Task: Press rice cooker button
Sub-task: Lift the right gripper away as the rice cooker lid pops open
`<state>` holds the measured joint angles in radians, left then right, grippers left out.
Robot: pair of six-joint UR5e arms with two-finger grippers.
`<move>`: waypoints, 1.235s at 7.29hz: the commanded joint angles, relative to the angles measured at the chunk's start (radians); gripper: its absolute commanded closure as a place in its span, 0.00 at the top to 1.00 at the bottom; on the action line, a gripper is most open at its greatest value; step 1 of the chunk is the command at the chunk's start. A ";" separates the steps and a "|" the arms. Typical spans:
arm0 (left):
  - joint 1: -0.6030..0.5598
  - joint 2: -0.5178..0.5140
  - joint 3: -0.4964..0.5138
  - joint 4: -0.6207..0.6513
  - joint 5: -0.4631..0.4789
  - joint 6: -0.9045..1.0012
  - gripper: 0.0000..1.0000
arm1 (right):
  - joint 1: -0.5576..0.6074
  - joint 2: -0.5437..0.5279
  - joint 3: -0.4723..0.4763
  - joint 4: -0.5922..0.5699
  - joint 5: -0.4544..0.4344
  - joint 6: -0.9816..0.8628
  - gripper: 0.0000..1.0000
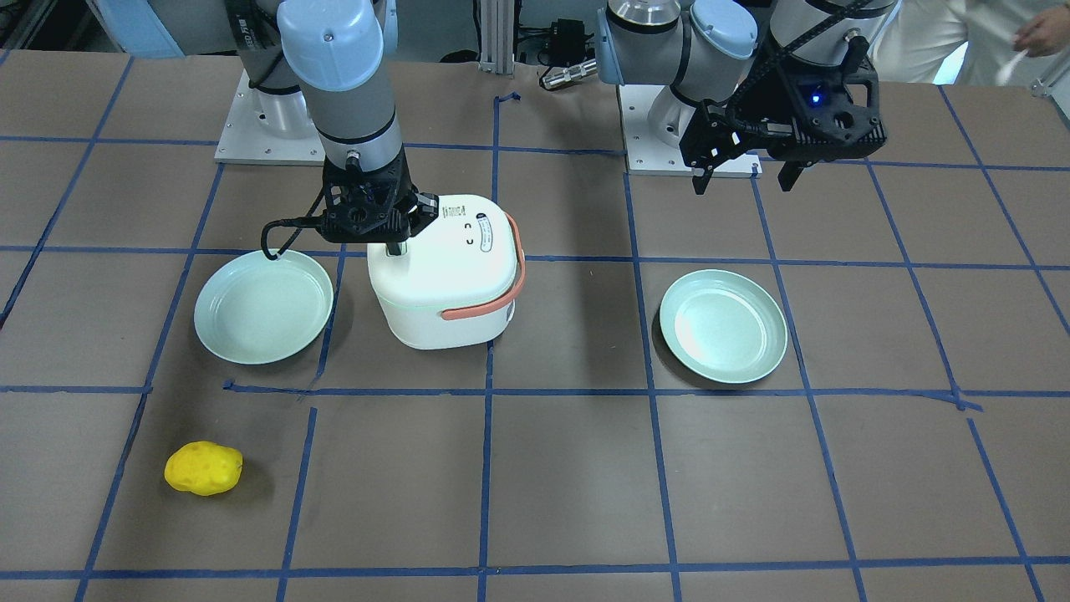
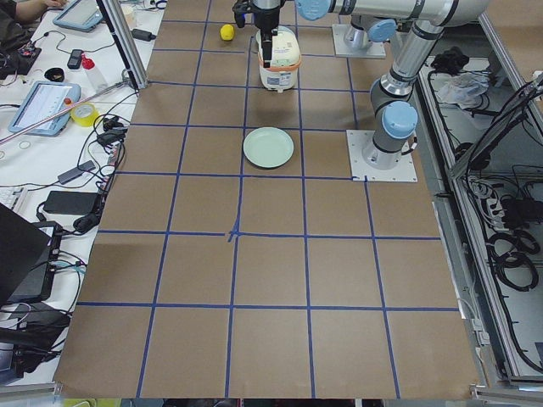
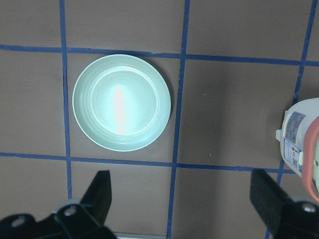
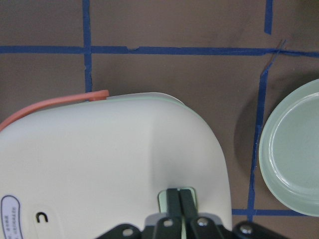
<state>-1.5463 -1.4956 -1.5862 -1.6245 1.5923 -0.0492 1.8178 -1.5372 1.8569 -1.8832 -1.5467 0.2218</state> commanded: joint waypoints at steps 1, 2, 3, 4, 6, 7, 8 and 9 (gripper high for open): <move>0.000 0.000 0.000 0.000 0.000 0.000 1.00 | -0.003 -0.020 -0.077 0.062 -0.001 -0.001 1.00; 0.000 0.000 0.000 0.000 0.000 0.000 1.00 | -0.006 -0.020 -0.179 0.181 -0.010 -0.007 1.00; 0.000 0.000 0.000 0.000 0.000 0.000 1.00 | -0.011 -0.018 -0.282 0.297 -0.060 -0.009 1.00; 0.000 0.000 0.000 0.000 0.000 -0.001 1.00 | -0.032 -0.015 -0.354 0.375 -0.096 -0.009 1.00; 0.000 0.000 0.000 0.000 0.000 -0.001 1.00 | -0.121 -0.017 -0.404 0.378 -0.128 -0.037 1.00; 0.000 0.000 0.000 0.000 0.000 0.000 1.00 | -0.173 -0.017 -0.419 0.375 -0.119 -0.108 1.00; 0.000 0.000 0.000 0.000 0.000 0.000 1.00 | -0.211 -0.017 -0.430 0.375 -0.110 -0.169 1.00; 0.000 0.000 0.000 0.000 0.000 0.000 1.00 | -0.234 -0.017 -0.435 0.366 -0.113 -0.220 1.00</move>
<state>-1.5463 -1.4956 -1.5861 -1.6245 1.5923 -0.0492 1.6215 -1.5539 1.4322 -1.5100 -1.6608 0.0692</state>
